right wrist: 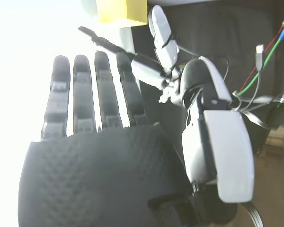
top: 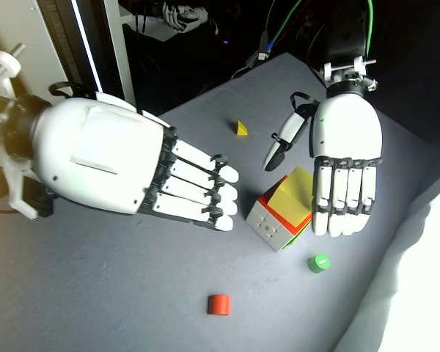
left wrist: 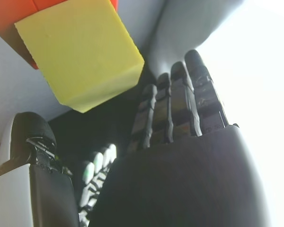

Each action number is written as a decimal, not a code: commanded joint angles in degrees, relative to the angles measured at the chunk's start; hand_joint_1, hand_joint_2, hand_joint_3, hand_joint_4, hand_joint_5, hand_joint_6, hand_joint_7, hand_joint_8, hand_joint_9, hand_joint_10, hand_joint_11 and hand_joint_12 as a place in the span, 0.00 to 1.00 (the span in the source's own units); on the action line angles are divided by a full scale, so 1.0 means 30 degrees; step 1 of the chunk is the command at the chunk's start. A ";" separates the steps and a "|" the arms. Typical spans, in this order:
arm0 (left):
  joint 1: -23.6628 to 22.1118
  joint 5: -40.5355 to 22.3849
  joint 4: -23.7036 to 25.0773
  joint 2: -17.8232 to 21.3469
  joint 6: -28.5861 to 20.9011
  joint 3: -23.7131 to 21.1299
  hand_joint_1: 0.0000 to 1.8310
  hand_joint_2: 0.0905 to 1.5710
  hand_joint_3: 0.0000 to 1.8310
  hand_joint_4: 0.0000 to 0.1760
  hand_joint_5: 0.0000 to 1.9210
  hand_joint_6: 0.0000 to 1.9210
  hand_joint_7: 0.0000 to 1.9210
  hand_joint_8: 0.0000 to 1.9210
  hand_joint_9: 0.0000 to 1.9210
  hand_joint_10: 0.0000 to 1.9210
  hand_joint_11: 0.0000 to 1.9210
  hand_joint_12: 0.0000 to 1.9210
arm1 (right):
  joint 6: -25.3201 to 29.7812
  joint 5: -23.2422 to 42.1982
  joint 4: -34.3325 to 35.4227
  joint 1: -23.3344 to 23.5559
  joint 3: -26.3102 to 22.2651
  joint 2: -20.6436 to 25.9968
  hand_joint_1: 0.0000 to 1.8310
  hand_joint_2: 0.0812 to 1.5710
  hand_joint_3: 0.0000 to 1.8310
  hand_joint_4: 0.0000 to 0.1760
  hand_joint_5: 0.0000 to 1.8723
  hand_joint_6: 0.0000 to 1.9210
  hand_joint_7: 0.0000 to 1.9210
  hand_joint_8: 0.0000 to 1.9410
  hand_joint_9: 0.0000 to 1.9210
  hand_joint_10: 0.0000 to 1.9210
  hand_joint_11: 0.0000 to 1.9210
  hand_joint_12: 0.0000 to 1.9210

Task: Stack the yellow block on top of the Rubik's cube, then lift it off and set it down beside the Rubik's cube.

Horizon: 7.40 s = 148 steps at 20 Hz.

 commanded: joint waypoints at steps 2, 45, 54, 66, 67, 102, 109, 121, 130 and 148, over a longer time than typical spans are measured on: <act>-0.0227 -0.1737 -0.0363 0.0768 0.0058 -0.0213 0.16 0.67 0.00 0.00 0.00 0.00 0.03 0.00 0.05 0.00 0.00 0.23 | -0.1201 0.2466 0.1608 0.0269 0.0336 -0.0306 0.09 0.80 0.00 0.00 0.11 0.00 0.11 0.00 0.08 0.00 0.00 0.18; 0.9347 -1.3821 3.4624 1.2447 -3.2428 -1.2022 0.10 0.65 0.00 0.00 0.00 0.00 0.02 0.00 0.03 0.00 0.00 0.12 | -0.3567 -0.2330 1.5523 0.3206 0.8226 -1.1046 0.63 0.63 0.00 0.00 0.00 0.00 0.00 0.00 0.00 0.00 0.00 0.21; 0.8940 -1.4818 3.5433 1.2220 -3.3003 -1.2240 0.11 0.67 0.01 0.00 0.00 0.00 0.03 0.00 0.04 0.00 0.00 0.14 | -0.1692 -0.0521 1.4046 0.2228 0.9249 -1.2107 0.64 0.65 0.00 0.00 0.01 0.00 0.01 0.00 0.01 0.00 0.00 0.21; 0.7916 -1.4625 3.8883 1.1488 -3.6940 -1.1672 0.12 0.67 0.00 0.00 0.02 0.00 0.04 0.00 0.05 0.00 0.00 0.16 | 0.1231 0.0010 1.1711 0.1382 0.9714 -1.2701 0.65 0.64 0.00 0.00 0.01 0.00 0.00 0.00 0.00 0.00 0.00 0.20; 0.7899 -1.4625 3.8911 1.1490 -3.6940 -1.1659 0.12 0.67 0.00 0.00 0.02 0.00 0.04 0.00 0.05 0.00 0.00 0.16 | 0.1231 0.0008 1.1709 0.1296 0.9769 -1.2749 0.65 0.64 0.00 0.00 0.01 0.00 0.00 0.00 0.00 0.00 0.00 0.20; 0.7137 -1.4402 3.9391 1.1412 -3.7463 -1.1672 0.11 0.70 0.00 0.00 0.02 0.00 0.04 0.00 0.06 0.00 0.00 0.17 | 0.1868 0.1100 0.8454 0.1751 0.7878 -0.9285 0.66 0.74 0.00 0.00 0.42 0.62 0.48 0.65 0.36 0.65 0.17 0.88; 0.7099 -1.4404 3.9393 1.1469 -3.7513 -1.1714 0.11 0.70 0.00 0.00 0.01 0.00 0.04 0.00 0.05 0.00 0.00 0.15 | 0.1891 0.0584 0.8179 0.1596 0.5300 -0.6311 0.66 0.73 0.00 0.00 0.42 0.60 0.49 0.63 0.37 0.64 0.17 0.89; 0.7028 -1.4402 3.9918 1.1505 -3.8032 -1.1665 0.11 0.71 0.00 0.00 0.02 0.00 0.04 0.00 0.04 0.00 0.00 0.15 | 0.4869 0.7987 0.7160 -0.6064 0.3963 -0.5171 0.66 0.73 0.00 0.00 0.45 0.57 0.48 0.64 0.37 0.67 0.17 0.90; 0.6956 -1.4400 3.9920 1.1513 -3.8248 -1.1584 0.10 0.72 0.00 0.00 0.02 0.00 0.04 0.00 0.05 0.00 0.00 0.14 | 0.3446 0.9072 0.7673 -0.7417 0.4845 -0.7079 0.66 0.72 0.00 0.00 0.46 0.56 0.49 0.62 0.38 0.65 0.19 0.88; 0.6912 -1.4400 4.0025 1.1500 -3.8263 -1.1548 0.11 0.74 0.00 0.00 0.00 0.00 0.03 0.00 0.04 0.00 0.00 0.12 | 0.2226 0.9101 0.9316 -0.8299 0.6329 -0.9945 0.66 0.73 0.00 0.00 0.45 0.57 0.49 0.62 0.38 0.66 0.17 0.90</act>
